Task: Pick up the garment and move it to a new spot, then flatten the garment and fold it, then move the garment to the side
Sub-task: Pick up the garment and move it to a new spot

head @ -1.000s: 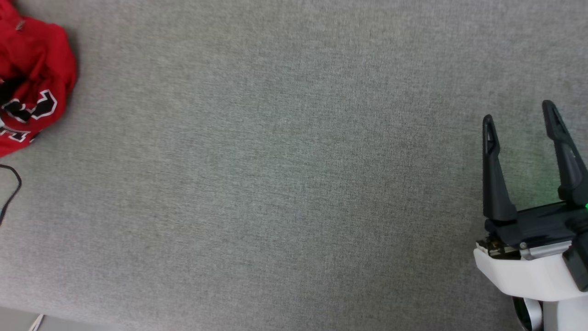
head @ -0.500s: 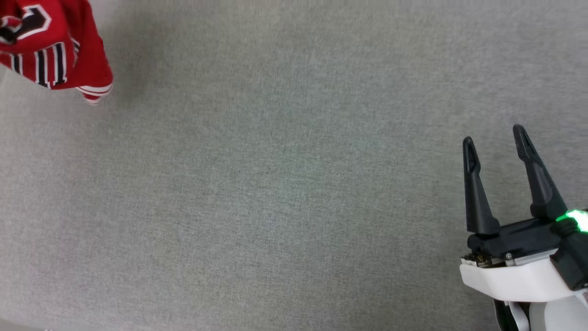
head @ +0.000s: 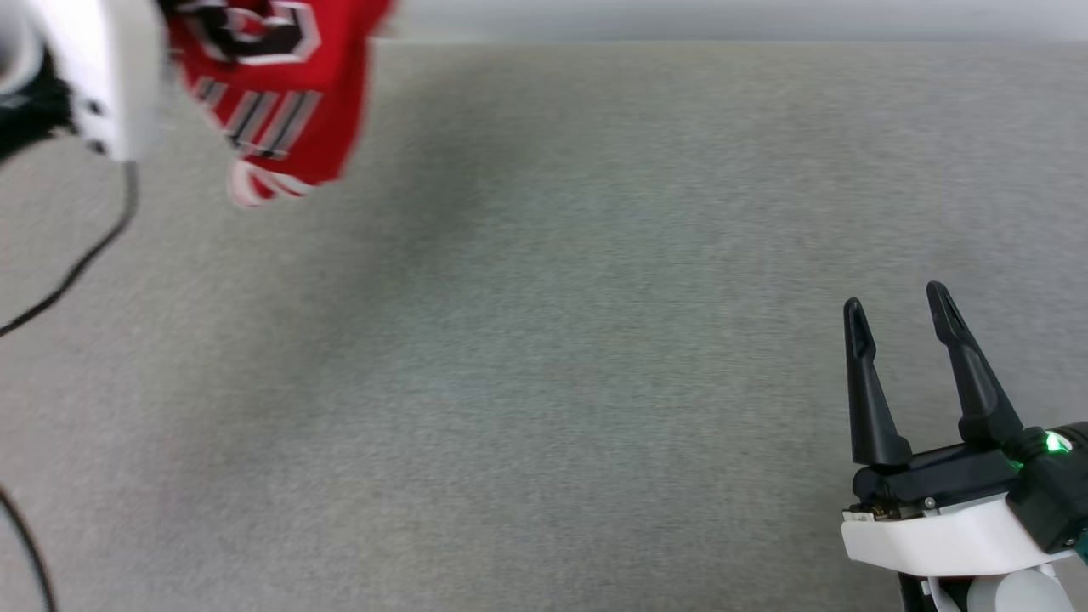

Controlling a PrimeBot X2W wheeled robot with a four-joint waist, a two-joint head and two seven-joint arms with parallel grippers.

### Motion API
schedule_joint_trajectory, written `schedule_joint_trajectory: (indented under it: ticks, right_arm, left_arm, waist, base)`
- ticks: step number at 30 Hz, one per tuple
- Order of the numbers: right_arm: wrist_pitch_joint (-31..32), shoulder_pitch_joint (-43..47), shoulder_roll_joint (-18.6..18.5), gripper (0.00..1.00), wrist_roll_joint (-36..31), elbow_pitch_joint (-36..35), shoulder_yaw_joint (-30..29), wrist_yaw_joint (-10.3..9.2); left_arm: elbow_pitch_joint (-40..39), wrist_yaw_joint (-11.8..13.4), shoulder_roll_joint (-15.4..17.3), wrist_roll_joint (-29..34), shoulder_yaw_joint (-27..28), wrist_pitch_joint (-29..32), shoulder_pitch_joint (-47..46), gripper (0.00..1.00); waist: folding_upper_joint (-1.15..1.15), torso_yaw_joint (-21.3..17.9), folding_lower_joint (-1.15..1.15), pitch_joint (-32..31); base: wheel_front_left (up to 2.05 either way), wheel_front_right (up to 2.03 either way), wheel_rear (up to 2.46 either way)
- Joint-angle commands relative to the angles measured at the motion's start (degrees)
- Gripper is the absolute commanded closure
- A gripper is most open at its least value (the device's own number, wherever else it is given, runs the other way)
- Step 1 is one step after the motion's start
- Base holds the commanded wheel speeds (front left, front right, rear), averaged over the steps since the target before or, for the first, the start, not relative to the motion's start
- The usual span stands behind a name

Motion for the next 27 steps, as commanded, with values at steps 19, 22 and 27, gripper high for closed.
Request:
schedule_joint_trajectory:
  ticks: [19,22,27]
  right_arm:
    - [-0.1,-0.6,0.0,0.00,2.2,0.7,-0.3,-0.02]
    - [-0.1,-1.1,0.0,0.00,2.5,0.9,-0.2,-0.02]
    - [-0.1,-1.3,0.0,0.00,2.7,1.1,0.0,-0.02]
  left_arm:
    - [-5.4,0.0,-11.4,1.3,-20.7,-5.0,3.7,1.00]
    - [-3.6,0.0,-13.5,1.3,-24.2,-5.5,5.9,1.00]
    - [-1.5,0.0,-17.1,3.7,-26.4,-4.0,12.7,1.00]
  waist:
    - [0.00,-11.2,0.01,1.5]
    - [0.00,-11.7,0.01,2.4]
    - [0.00,-12.4,0.01,3.3]
  base:
    - [0.00,0.00,0.00]
    - [0.00,0.00,0.00]
    - [0.00,0.00,0.00]
